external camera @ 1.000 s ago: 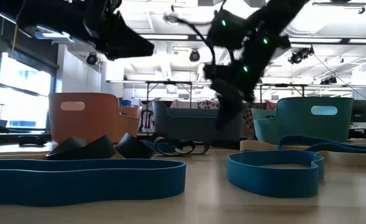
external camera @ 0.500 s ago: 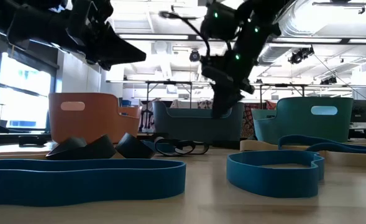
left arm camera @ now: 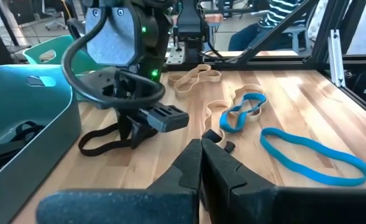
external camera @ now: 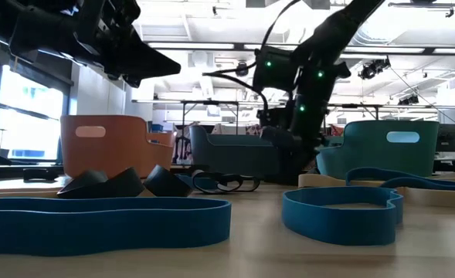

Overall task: Sort rubber bands into baskets
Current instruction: Put the black rubber band into the blue bin

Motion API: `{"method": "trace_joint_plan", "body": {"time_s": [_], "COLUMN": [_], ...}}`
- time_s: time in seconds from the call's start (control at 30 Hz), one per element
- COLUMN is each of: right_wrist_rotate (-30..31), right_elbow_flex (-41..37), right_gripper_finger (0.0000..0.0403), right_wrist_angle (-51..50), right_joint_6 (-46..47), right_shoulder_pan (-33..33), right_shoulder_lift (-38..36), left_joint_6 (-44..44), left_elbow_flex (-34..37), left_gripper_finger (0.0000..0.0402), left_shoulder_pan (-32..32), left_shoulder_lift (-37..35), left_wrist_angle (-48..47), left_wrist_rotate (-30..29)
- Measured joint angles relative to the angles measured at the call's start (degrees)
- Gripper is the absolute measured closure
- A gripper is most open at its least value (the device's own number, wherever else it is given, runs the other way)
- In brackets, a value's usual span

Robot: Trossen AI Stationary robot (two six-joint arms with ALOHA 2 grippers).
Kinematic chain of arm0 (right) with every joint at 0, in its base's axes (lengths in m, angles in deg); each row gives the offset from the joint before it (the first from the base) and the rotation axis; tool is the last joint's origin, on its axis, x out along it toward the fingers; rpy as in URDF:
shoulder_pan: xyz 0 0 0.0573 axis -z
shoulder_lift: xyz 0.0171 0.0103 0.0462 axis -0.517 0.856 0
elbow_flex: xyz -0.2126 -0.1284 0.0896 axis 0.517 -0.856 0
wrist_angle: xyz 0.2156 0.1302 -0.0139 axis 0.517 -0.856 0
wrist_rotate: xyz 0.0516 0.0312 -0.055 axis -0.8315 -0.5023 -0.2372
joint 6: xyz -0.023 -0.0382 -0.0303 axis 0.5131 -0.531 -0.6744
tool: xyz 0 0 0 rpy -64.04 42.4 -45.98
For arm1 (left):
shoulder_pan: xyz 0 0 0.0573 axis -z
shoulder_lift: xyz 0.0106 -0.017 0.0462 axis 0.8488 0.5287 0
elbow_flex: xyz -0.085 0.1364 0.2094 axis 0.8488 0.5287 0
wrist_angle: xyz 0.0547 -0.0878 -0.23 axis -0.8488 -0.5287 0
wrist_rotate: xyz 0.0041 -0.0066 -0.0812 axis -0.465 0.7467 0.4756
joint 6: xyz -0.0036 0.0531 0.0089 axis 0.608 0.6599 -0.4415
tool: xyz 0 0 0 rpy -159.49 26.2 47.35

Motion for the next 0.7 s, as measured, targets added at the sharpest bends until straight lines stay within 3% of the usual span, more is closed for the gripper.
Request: {"method": "trace_joint_plan", "body": {"time_s": [0.2,0.4,0.7], "right_wrist_rotate": [-1.43,-0.67,6.56], "right_elbow_flex": [-0.04,3.88,15.07], "right_gripper_finger": [0.0392,0.0397,0.0401], "right_wrist_angle": [4.58,5.71,4.96], "right_joint_6": [-5.1,-8.56,-15.5], "right_shoulder_pan": [0.0,0.37,0.76], "right_shoulder_lift": [-0.94,-1.57,-1.64], "left_joint_6": [-0.12,-0.61,-1.53], "left_elbow_flex": [0.0,0.0,0.04], "left_gripper_finger": [0.0401,0.0401,0.0401], "left_shoulder_pan": [0.11,0.11,0.11], "left_shoulder_lift": [0.0,0.0,0.0], "left_wrist_angle": [-0.45,-1.1,-2.83], "left_wrist_rotate": [0.42,0.39,0.39]}}
